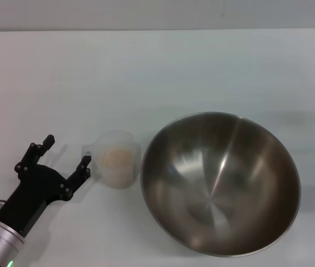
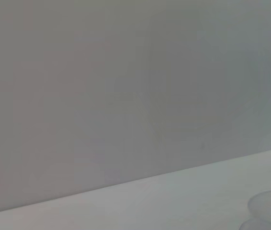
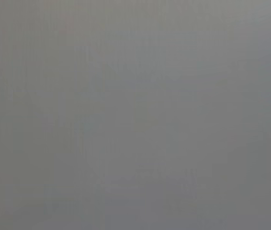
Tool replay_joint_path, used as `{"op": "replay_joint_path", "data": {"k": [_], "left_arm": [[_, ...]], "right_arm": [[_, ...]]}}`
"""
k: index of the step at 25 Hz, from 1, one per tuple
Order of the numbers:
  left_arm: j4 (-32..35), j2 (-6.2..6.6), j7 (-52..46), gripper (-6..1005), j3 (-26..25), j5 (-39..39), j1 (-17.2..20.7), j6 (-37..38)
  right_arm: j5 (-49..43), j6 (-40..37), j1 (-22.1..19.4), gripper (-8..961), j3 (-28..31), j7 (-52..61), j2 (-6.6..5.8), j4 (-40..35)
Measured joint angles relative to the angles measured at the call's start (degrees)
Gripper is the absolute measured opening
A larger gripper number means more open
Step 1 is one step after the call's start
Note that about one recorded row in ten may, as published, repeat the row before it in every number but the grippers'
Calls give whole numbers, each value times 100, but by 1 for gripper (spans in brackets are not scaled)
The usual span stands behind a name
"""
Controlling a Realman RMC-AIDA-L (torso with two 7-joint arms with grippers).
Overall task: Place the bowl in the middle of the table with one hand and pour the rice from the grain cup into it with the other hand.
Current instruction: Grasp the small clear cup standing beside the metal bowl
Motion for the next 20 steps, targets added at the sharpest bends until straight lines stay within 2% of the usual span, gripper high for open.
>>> {"op": "replay_joint_path", "data": {"k": [20], "left_arm": [[-33, 3, 0, 760, -192, 12, -217, -227]], "right_arm": [[0, 49, 93, 485, 0, 82, 5, -54]]}}
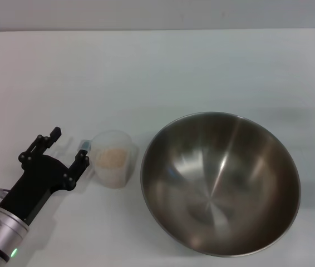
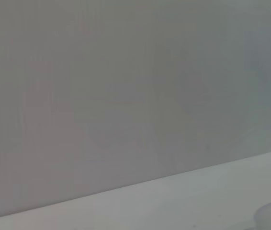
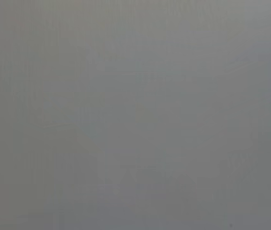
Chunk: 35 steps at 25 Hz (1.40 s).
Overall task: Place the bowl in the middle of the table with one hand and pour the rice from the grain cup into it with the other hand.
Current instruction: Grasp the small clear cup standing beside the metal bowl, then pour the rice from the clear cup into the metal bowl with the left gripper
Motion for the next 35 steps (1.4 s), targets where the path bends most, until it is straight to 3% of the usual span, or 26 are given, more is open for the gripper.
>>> {"op": "replay_joint_path", "data": {"k": [8, 16, 19, 26, 27, 35], "left_arm": [[-19, 0, 8, 564, 38, 38, 0, 12], [-19, -5, 8, 298, 44, 40, -48, 42], [-30, -17, 55, 110, 11, 31, -80, 42], [-156, -18, 363, 42, -85, 4, -121, 44], [-463, -18, 1415, 32, -353, 24, -200, 277], [-539, -18, 3649, 32, -304, 429, -696, 1284]], "right_arm": [[0, 9, 30, 485, 0, 5, 0, 1], [0, 11, 40, 486, 29, 5, 0, 1], [3, -24, 31, 486, 115, 37, 7, 1], [9, -43, 17, 486, 199, 131, 9, 1], [9, -43, 17, 486, 213, 131, 9, 1], [-23, -25, 72, 486, 228, 133, 3, 2]]}}
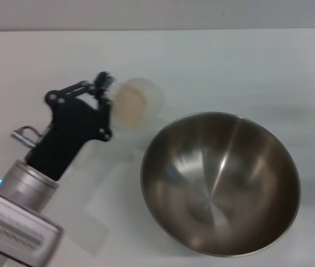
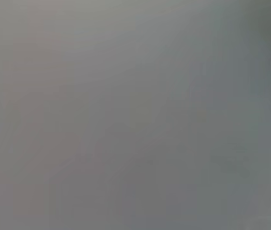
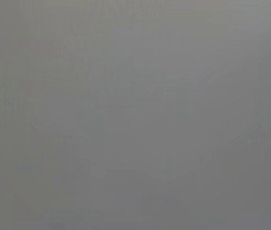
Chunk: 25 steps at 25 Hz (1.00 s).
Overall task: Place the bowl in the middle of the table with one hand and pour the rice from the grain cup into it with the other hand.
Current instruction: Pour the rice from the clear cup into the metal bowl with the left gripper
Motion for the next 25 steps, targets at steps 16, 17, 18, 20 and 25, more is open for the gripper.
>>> {"op": "replay_joint_path", "data": {"k": [16, 17, 18, 20, 25], "left_arm": [[-150, -9, 4763, 31, -38, 1681, -540, 257], [-151, -9, 5081, 31, -40, 1777, -558, 265], [-151, -9, 5081, 30, -40, 1777, -558, 265], [-152, -9, 5356, 31, -41, 1824, -580, 266], [-156, -9, 5960, 38, -39, 1879, -639, 263]], "right_arm": [[-35, 152, 216, 485, -50, -61, -51, 155], [-38, 216, 222, 485, -52, -62, -52, 158], [-38, 216, 222, 485, -52, -62, -52, 158], [-38, 277, 230, 485, -53, -63, -53, 158], [-40, 323, 232, 485, -53, -65, -56, 158]]}}
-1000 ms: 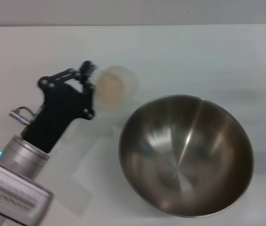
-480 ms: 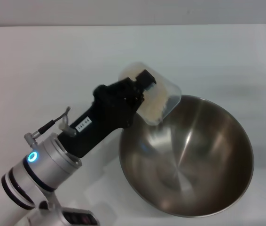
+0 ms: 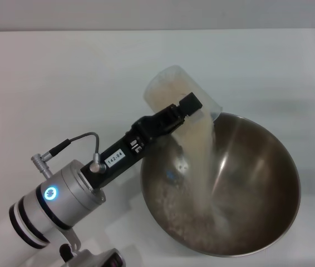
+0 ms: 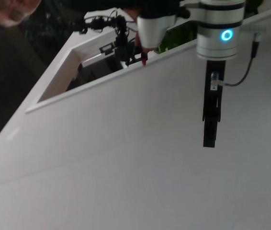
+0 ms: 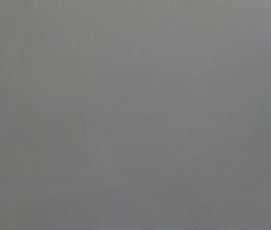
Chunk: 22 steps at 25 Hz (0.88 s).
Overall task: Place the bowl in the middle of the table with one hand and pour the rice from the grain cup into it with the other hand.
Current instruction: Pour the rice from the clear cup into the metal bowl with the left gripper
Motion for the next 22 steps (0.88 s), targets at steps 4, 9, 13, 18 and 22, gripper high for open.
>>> {"op": "replay_joint_path", "data": {"k": [4, 9, 13, 18, 22], "left_arm": [[-1, 0, 473, 43, -11, 145, -36, -24], [-17, 0, 940, 49, 36, 210, -39, -62], [-82, 0, 1313, 55, 36, 252, -9, -152], [-142, 0, 1745, 61, 9, 259, 0, -284], [-143, 0, 1811, 66, 19, 259, 10, -392]], "right_arm": [[-10, -7, 0, 486, -1, -108, -7, 0], [-140, -32, 0, 486, -17, -229, -9, 0], [-144, -39, -5, 486, -17, -231, -9, 0], [-147, -45, -27, 485, -8, -233, -9, 0], [-148, -56, -45, 485, 25, -233, -9, -1]]}}
